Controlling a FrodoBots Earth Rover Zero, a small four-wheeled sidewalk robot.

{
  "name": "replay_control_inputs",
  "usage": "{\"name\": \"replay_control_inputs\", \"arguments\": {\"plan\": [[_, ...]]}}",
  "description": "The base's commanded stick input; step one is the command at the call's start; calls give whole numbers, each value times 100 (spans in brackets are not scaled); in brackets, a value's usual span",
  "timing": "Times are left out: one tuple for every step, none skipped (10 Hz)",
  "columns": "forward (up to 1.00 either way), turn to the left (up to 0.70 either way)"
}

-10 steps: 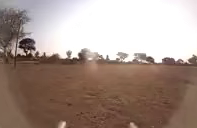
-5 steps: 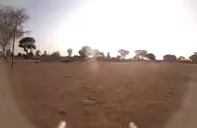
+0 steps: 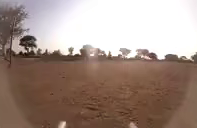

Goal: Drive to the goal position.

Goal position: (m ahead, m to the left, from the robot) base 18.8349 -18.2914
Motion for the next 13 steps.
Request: {"name": "replay_control_inputs", "arguments": {"plan": [[70, 0], [70, 0], [70, 0], [70, 0], [70, 0], [70, 0], [70, 0], [70, 0], [70, 0], [70, 0], [70, -1], [70, -11], [70, -27]]}}
